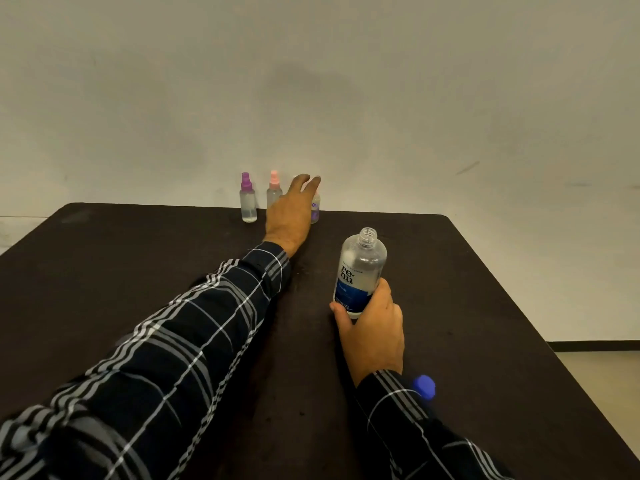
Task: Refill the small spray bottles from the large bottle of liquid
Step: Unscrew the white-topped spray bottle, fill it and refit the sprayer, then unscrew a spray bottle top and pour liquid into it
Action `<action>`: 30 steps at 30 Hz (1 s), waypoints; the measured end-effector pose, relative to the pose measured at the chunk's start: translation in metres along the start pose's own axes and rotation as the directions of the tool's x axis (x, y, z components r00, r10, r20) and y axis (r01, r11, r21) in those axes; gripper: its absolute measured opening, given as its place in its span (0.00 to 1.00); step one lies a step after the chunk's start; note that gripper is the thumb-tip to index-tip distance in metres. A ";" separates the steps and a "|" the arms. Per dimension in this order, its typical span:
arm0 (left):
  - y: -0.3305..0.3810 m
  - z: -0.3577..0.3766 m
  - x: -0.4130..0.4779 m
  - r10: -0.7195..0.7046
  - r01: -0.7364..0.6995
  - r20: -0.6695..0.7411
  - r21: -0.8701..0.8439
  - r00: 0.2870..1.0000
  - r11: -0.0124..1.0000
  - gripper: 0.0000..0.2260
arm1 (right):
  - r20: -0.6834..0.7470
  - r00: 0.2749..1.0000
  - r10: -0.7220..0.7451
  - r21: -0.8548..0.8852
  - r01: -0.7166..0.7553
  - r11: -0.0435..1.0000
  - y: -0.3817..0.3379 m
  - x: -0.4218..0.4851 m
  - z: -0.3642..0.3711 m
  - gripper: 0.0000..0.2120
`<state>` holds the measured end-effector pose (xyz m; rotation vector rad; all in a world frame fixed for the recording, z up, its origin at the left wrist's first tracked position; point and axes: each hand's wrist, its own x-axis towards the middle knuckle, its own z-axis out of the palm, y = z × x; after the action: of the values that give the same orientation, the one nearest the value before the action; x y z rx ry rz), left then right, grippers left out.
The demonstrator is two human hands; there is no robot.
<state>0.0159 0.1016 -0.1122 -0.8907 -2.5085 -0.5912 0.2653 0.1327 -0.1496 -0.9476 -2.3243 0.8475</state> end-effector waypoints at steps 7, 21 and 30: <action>0.007 -0.013 0.004 0.007 -0.008 0.053 0.022 0.999 1.000 0.27 | -0.003 1.000 -0.003 -0.009 0.003 1.000 0.001 0.000 0.001 0.38; 0.017 -0.027 0.024 0.011 -0.015 0.048 0.079 0.999 0.997 0.15 | -0.005 1.000 0.003 0.002 -0.003 1.000 0.003 0.001 0.002 0.36; 0.013 -0.030 0.016 -0.083 0.082 0.071 0.021 0.994 0.996 0.16 | 0.011 1.000 0.021 -0.002 -0.021 1.000 0.001 0.001 0.001 0.38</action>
<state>0.0199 0.1030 -0.0760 -0.8184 -2.6214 -0.5709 0.2643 0.1335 -0.1506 -0.9717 -2.3291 0.8606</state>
